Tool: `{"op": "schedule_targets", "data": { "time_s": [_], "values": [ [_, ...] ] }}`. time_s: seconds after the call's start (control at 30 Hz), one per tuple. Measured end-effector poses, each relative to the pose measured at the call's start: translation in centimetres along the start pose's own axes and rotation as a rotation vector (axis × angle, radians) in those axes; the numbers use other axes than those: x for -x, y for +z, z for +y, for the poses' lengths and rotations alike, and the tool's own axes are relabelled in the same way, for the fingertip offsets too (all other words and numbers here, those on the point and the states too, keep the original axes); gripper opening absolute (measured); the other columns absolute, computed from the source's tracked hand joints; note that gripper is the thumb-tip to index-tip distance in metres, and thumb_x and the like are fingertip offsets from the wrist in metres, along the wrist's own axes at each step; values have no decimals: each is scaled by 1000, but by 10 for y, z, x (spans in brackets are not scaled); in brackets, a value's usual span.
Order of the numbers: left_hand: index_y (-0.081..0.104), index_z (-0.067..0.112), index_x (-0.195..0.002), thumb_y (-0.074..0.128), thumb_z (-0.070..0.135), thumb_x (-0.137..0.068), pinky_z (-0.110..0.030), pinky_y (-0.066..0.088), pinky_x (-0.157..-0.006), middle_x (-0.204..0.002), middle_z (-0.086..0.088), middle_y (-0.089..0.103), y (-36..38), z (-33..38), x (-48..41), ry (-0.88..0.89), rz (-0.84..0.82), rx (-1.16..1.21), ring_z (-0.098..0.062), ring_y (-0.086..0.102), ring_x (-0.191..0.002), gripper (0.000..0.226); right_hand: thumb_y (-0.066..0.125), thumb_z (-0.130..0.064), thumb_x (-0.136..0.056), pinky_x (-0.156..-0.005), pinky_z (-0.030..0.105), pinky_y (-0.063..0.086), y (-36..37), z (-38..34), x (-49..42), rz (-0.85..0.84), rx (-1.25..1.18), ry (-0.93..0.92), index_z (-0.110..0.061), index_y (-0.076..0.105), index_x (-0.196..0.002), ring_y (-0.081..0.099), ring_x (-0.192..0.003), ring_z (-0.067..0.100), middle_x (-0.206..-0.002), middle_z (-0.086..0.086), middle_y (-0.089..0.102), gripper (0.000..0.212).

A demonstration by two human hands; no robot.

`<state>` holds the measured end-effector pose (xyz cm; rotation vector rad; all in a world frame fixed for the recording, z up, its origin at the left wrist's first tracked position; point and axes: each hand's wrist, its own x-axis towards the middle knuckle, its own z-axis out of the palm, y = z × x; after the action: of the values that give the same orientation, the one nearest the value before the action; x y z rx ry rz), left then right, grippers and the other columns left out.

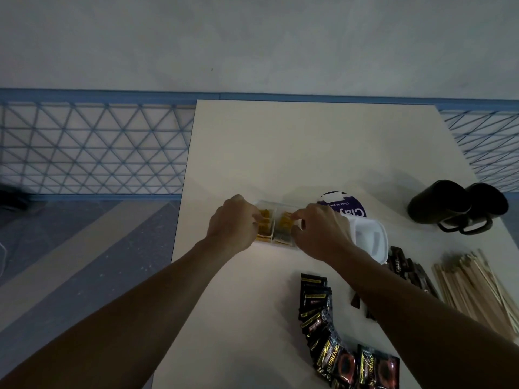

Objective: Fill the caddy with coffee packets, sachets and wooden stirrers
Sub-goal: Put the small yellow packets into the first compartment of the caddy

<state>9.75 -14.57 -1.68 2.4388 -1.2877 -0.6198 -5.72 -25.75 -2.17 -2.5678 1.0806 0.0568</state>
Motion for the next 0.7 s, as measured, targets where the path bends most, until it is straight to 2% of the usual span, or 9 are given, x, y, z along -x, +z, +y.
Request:
{"op": "schedule_targets", "data": {
  "time_s": [0.13, 0.43, 0.7],
  "values": [
    [75, 24, -107, 65, 16, -89, -35, 53, -76, -110, -5, 60, 1, 5, -2, -35, -6, -24, -30, 63, -96, 22, 65, -31, -87, -67, 31, 51, 4, -4, -3, -15, 76, -7, -16, 71, -106, 64, -82, 23, -100, 3, 68, 25],
    [74, 21, -107, 68, 12, -85, -40, 56, -81, -114, -7, 66, 3, 9, -5, -102, -34, -17, -30, 65, -96, 25, 67, -32, -87, -67, 31, 48, 5, -9, -5, 48, 99, 3, -17, 69, -108, 64, -84, 24, -103, 2, 67, 26],
    [76, 20, -103, 67, 8, -82, -39, 56, -81, -111, -7, 67, 2, 12, -5, -112, -22, -23, -31, 65, -95, 25, 65, -32, -87, -64, 30, 44, 5, -12, -7, 3, 101, 7, -16, 71, -100, 64, -81, 25, -99, 4, 68, 21]
  ]
}}
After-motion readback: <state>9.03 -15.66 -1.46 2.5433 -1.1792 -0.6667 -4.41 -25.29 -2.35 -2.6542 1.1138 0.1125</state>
